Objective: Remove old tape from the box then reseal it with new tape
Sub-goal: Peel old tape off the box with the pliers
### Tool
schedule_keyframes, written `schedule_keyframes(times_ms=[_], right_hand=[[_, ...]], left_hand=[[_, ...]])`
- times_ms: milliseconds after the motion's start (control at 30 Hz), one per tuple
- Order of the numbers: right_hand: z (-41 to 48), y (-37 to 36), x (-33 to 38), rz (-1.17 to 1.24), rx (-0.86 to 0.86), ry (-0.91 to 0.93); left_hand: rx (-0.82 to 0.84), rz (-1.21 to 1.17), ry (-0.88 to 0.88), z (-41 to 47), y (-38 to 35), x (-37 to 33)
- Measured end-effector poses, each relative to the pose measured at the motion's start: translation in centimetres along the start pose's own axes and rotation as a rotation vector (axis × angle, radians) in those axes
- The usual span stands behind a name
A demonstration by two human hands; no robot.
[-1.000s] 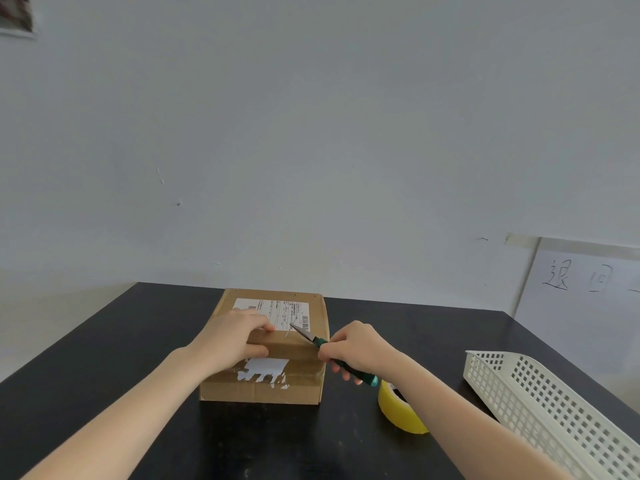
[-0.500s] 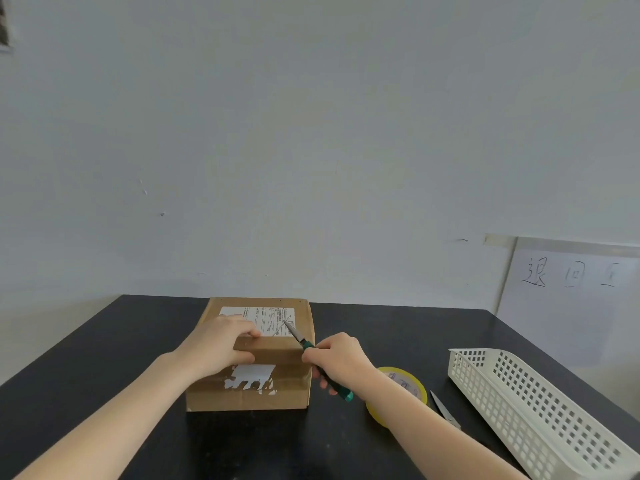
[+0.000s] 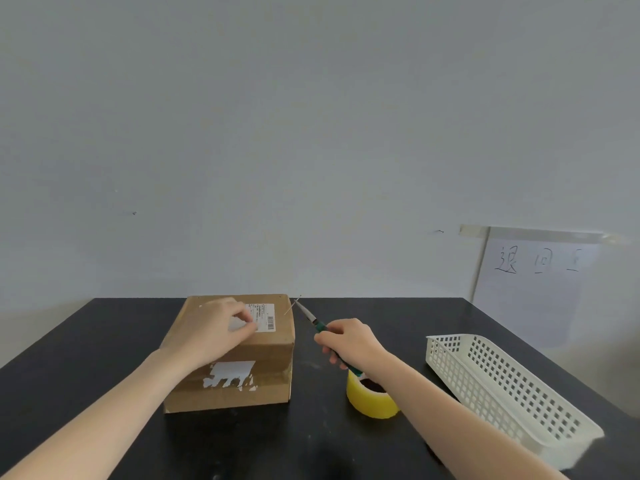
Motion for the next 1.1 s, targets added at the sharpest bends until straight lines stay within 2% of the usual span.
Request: schedule_keyframes(times_ms=[233,700,900,1100], right_hand=[[-2.3,4.9,-2.4,-0.081,-0.097,-0.015],[-9.9,16.4,-10.5,-0.152,-0.324,-0.275],[-13.6,21.2,-13.9,-0.317,-0.412,-0.411],[-16.2,23.5,-16.0,-0.538,-0.350,-0.531]], left_hand=[[-0.002,-0.110,-0.092,2.2,-2.7,-4.4],[0.075,-0.199,-0.304,5.6,-9.0,-15.8],[0.124,-0.271,-0.373,5.5,-11.2,-20.6],[0.157,-0.308,-0.408,4.6,-12.8,-23.2]])
Point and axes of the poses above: each hand's wrist, its own z-axis towards the middle knuckle, its own y-axis out of the back of the hand, x = y × z, the point moved 8 cm from there along z, towards the middle knuckle, and after that the axes turned 6 degrees about x, right-handed, at the moved point
